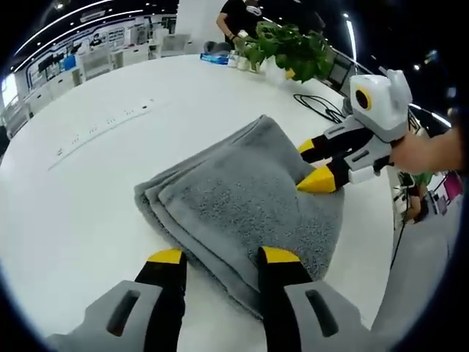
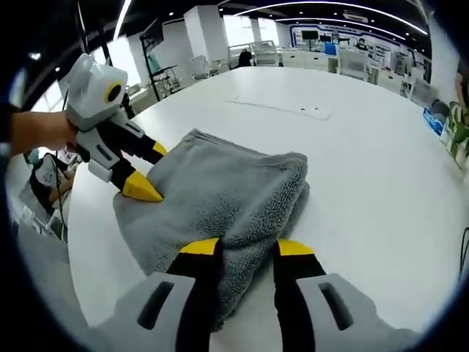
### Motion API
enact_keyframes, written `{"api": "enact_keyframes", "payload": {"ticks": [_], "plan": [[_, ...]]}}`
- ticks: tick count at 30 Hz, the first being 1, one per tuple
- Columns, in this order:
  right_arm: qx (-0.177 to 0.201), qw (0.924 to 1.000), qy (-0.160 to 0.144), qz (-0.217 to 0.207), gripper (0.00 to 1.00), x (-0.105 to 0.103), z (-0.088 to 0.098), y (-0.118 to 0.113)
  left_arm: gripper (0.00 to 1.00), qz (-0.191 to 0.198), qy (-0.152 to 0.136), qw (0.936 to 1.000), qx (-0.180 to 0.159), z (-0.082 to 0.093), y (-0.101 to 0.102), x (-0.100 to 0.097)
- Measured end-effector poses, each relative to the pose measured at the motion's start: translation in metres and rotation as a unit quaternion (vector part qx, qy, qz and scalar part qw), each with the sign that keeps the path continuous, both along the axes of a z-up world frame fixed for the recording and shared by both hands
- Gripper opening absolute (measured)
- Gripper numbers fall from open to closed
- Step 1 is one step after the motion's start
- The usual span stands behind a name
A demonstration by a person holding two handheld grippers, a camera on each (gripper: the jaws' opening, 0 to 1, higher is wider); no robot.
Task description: Fold the towel on the table until its edges align and the towel forms a compact rectangular stack.
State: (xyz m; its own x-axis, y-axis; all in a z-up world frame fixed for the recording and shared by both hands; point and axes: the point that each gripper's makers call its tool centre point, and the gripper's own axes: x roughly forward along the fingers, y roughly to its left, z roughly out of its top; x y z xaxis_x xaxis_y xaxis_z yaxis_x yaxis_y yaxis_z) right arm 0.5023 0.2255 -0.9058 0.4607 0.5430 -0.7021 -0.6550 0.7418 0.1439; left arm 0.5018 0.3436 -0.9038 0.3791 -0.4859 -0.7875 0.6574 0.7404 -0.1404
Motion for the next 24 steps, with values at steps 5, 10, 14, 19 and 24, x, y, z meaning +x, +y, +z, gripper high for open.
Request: {"api": "enact_keyframes", "payload": {"ticks": [5,10,14,19,24], "plan": [[-0.006,0.9999,-0.008,-0.004,0.27,0.011,0.000,-0.002,0.40,-0.003,-0.003,1.0000,0.004,0.003,-0.003,0.007],[-0.005,0.9998,-0.014,-0.009,0.29,0.016,0.000,-0.004,0.40,-0.005,-0.005,0.9999,0.008,0.004,-0.005,0.013],[0.005,0.9997,-0.022,-0.007,0.29,0.016,0.005,-0.008,0.41,-0.007,-0.023,0.9996,0.017,0.007,-0.004,0.013],[0.027,0.9977,-0.059,-0.017,0.43,0.025,0.024,-0.014,0.51,-0.024,-0.093,0.9944,0.043,0.024,-0.001,0.017],[0.018,0.9973,-0.071,-0.005,0.53,0.016,0.029,-0.017,0.72,0.011,-0.114,0.9932,0.019,0.040,0.006,0.021]]}}
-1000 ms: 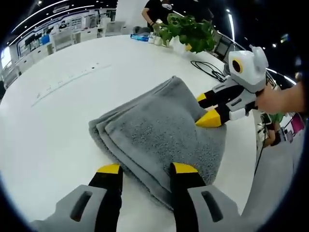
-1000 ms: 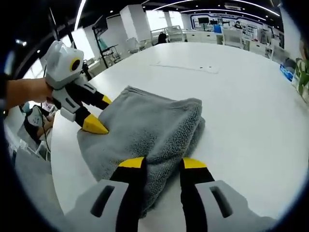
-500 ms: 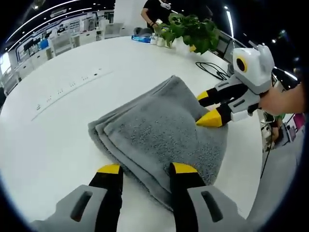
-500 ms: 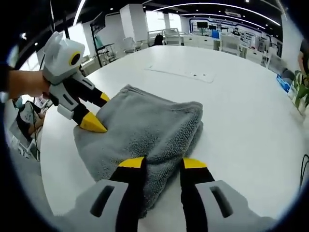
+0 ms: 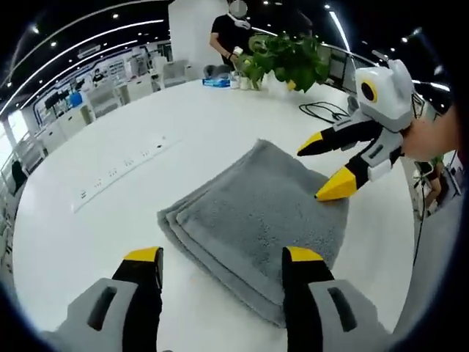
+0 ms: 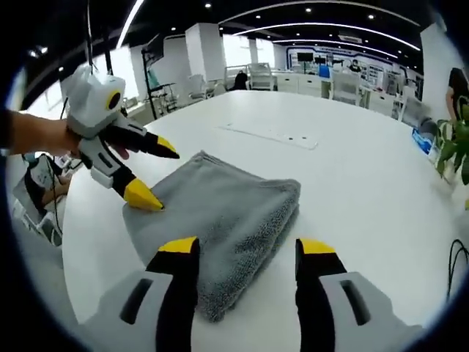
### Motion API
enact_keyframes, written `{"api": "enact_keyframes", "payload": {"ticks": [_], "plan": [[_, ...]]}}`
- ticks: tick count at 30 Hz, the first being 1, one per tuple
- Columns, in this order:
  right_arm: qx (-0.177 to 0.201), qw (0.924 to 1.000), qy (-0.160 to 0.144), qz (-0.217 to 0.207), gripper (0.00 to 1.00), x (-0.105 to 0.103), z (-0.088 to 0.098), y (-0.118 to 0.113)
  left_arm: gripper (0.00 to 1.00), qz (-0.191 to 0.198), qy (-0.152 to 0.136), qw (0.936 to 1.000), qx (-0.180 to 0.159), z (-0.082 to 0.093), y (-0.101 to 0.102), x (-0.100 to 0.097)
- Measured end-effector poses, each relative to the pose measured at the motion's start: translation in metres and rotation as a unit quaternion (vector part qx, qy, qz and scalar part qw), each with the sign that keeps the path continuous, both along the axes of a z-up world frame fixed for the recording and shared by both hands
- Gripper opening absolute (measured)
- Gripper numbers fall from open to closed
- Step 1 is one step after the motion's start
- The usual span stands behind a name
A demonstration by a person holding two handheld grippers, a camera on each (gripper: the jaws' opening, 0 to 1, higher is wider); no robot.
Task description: Fold the towel on the table until its edges align and the towel forms a compact rectangular stack.
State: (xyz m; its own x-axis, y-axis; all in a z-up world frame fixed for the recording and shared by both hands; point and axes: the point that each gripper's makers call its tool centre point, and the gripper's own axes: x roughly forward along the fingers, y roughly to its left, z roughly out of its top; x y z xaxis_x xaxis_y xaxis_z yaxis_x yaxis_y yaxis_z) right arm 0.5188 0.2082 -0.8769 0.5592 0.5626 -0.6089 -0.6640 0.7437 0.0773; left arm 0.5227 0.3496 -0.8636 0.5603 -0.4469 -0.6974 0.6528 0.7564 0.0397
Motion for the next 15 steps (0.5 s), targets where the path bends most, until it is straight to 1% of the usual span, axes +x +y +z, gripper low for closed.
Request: {"api": "enact_keyframes", "payload": {"ticks": [2,4,6,9,11,13,15], "plan": [[-0.003,1.0000,-0.004,0.008,0.55,-0.006,0.003,0.001,0.73,0.001,-0.009,1.0000,-0.001,0.006,0.003,-0.001],[-0.005,0.9999,-0.007,0.014,0.58,-0.012,0.007,0.002,0.73,0.003,-0.010,0.9999,-0.003,0.010,0.005,-0.006],[-0.004,0.9997,-0.013,0.018,0.60,-0.014,0.011,0.002,0.76,0.005,-0.016,0.9999,-0.005,0.014,0.007,-0.011],[-0.004,0.9996,-0.017,0.023,0.65,-0.019,0.018,0.004,0.84,0.002,-0.023,0.9997,-0.005,0.017,0.008,-0.018],[-0.005,0.9994,-0.022,0.027,0.68,-0.022,0.023,0.005,0.85,0.003,-0.021,0.9998,-0.001,0.018,0.010,-0.023],[-0.003,0.9992,-0.027,0.029,0.71,-0.026,0.028,0.007,0.86,0.004,-0.029,0.9996,-0.001,0.024,0.011,-0.027],[-0.005,0.9990,-0.031,0.033,0.74,-0.029,0.031,0.007,0.90,0.008,-0.031,0.9995,-0.004,0.028,0.011,-0.031]]}}
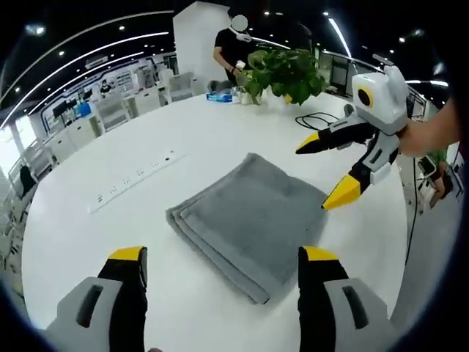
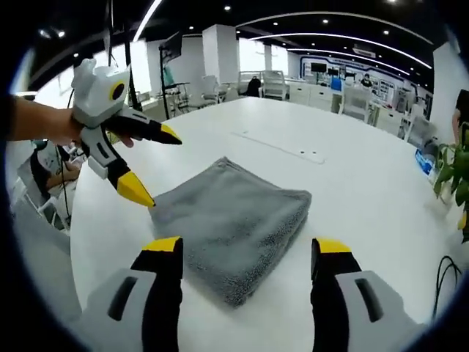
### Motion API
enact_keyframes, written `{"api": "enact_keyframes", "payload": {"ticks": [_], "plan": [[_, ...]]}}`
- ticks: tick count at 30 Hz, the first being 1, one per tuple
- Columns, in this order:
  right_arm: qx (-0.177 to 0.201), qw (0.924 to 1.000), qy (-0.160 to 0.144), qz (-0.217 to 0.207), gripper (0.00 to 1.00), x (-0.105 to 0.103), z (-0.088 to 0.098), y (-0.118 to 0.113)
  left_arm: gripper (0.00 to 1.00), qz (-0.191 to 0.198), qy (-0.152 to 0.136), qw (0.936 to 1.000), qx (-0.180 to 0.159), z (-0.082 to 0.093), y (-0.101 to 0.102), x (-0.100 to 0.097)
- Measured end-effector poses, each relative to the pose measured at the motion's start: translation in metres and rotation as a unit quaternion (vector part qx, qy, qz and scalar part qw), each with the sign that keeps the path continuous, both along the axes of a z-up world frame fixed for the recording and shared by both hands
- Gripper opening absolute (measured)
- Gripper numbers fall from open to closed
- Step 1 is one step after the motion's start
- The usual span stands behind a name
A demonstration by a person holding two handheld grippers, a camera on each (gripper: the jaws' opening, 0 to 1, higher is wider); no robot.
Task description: Fold the towel on the table until its edges align and the towel forms a compact rectangular stack.
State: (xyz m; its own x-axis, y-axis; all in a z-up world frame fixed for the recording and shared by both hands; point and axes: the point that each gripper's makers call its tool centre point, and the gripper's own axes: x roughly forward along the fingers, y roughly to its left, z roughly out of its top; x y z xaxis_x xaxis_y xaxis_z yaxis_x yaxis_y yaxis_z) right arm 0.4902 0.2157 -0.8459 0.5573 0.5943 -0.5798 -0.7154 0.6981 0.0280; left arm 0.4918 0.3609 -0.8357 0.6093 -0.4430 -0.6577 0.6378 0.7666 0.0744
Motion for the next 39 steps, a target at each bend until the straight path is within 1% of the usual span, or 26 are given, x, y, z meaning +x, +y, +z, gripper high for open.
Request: {"api": "enact_keyframes", "payload": {"ticks": [3,5,9,12,15,20,21,22,23,25,27,31,33,36,39], "plan": [[-0.004,1.0000,-0.003,0.003,0.78,-0.007,0.004,0.000,0.94,0.001,-0.009,1.0000,0.002,0.008,0.000,-0.008],[-0.004,1.0000,-0.002,0.001,0.78,-0.012,0.007,0.000,0.96,0.000,-0.015,0.9999,0.004,0.011,0.002,-0.011],[-0.007,1.0000,-0.002,-0.002,0.81,-0.019,0.008,-0.003,0.99,0.004,-0.018,0.9998,0.004,0.015,0.005,-0.020],[-0.007,1.0000,-0.004,-0.005,0.83,-0.024,0.010,-0.006,0.99,0.000,-0.018,0.9998,0.003,0.015,0.006,-0.028],[-0.005,0.9999,-0.006,-0.012,0.84,-0.031,0.013,-0.008,0.99,-0.005,-0.020,0.9997,0.010,0.016,0.007,-0.035],[-0.007,0.9997,-0.009,-0.019,0.85,-0.040,0.016,-0.011,0.99,-0.007,-0.024,0.9997,0.003,0.020,0.007,-0.049],[-0.007,0.9997,-0.010,-0.021,0.85,-0.043,0.017,-0.011,0.99,-0.007,-0.027,0.9996,0.003,0.020,0.007,-0.054],[-0.007,0.9997,-0.011,-0.022,0.85,-0.045,0.017,-0.011,0.99,0.001,-0.029,0.9996,-0.006,0.020,0.008,-0.057],[-0.007,0.9996,-0.012,-0.024,0.86,-0.049,0.018,-0.012,0.99,0.004,-0.025,0.9996,-0.011,0.019,0.008,-0.061],[-0.006,0.9994,-0.014,-0.030,0.87,-0.055,0.019,-0.014,0.99,0.004,-0.027,0.9996,-0.011,0.017,0.009,-0.069],[-0.006,0.9992,-0.015,-0.037,0.87,-0.062,0.019,-0.015,0.99,-0.008,-0.031,0.9995,-0.003,0.015,0.009,-0.076],[-0.011,0.9990,-0.017,-0.041,0.88,-0.078,0.017,-0.014,0.99,-0.012,-0.035,0.9992,-0.018,0.018,0.007,-0.092],[-0.017,0.9988,-0.018,-0.041,0.88,-0.083,0.016,-0.015,0.99,-0.012,-0.039,0.9990,-0.018,0.020,0.008,-0.098],[-0.012,0.9985,-0.016,-0.052,0.89,-0.091,0.017,-0.016,0.99,-0.002,-0.037,0.9989,-0.029,0.022,0.010,-0.105],[-0.008,0.9985,-0.016,-0.051,0.89,-0.099,0.017,-0.017,0.99,0.014,-0.039,0.9985,-0.037,0.023,0.013,-0.111]]}}
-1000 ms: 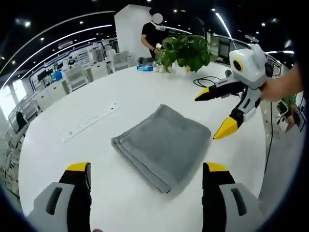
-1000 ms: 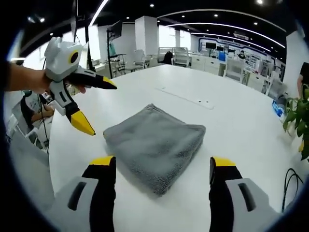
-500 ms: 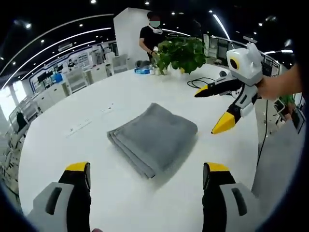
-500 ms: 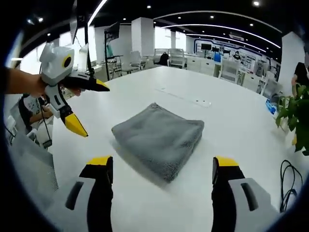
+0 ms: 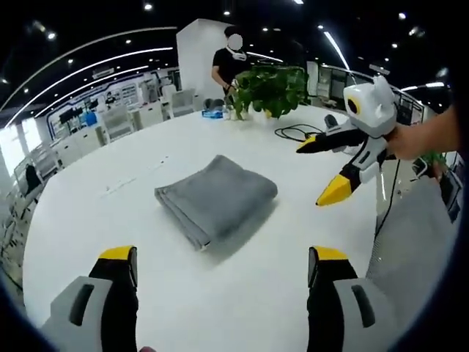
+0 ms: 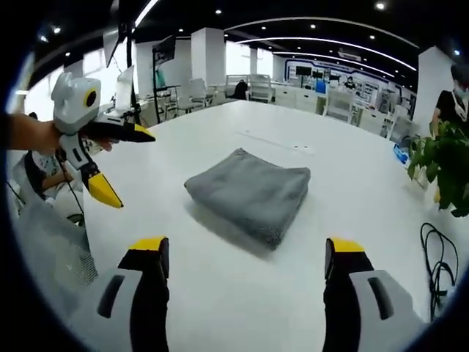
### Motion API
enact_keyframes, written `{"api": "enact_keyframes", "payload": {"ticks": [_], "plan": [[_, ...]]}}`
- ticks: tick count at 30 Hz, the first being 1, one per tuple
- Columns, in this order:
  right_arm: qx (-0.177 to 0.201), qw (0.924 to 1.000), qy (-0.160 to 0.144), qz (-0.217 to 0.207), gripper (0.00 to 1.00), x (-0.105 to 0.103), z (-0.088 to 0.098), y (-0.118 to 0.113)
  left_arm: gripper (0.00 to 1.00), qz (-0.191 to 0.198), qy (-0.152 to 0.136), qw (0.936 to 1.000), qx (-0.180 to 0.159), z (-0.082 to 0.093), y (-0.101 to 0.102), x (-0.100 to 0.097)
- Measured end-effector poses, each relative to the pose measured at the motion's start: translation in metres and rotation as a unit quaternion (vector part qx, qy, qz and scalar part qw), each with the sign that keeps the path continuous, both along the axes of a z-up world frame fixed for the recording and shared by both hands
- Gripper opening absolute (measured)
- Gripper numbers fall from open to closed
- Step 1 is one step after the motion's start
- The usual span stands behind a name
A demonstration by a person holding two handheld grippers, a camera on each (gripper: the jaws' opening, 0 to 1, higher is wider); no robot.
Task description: Fold the towel on the table until its edges align and the towel forms a compact rectangular stack.
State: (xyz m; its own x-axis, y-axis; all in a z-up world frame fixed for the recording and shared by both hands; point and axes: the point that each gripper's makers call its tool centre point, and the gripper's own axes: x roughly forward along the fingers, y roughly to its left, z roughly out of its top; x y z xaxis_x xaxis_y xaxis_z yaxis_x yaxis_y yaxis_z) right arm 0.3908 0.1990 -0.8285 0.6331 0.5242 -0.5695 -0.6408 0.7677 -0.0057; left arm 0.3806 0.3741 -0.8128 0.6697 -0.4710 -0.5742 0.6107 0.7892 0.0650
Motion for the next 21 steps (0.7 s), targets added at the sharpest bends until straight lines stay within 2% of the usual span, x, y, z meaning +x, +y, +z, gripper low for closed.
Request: {"api": "enact_keyframes", "payload": {"ticks": [4,9,14,21], "plan": [[0.003,1.0000,-0.001,0.008,0.90,-0.008,0.003,-0.004,0.99,0.022,0.001,0.9998,0.003,-0.002,0.004,-0.009],[0.027,0.9996,-0.010,0.002,0.94,-0.018,0.016,-0.013,0.99,0.046,-0.005,0.9989,0.006,-0.002,0.004,-0.022],[0.036,0.9993,-0.011,0.006,0.97,-0.037,0.016,-0.022,0.99,0.064,-0.007,0.9979,0.009,-0.005,0.002,-0.034],[0.040,0.9990,-0.017,0.014,0.99,-0.049,0.017,-0.024,0.99,0.064,-0.021,0.9974,0.023,-0.001,-0.003,-0.050]]}}
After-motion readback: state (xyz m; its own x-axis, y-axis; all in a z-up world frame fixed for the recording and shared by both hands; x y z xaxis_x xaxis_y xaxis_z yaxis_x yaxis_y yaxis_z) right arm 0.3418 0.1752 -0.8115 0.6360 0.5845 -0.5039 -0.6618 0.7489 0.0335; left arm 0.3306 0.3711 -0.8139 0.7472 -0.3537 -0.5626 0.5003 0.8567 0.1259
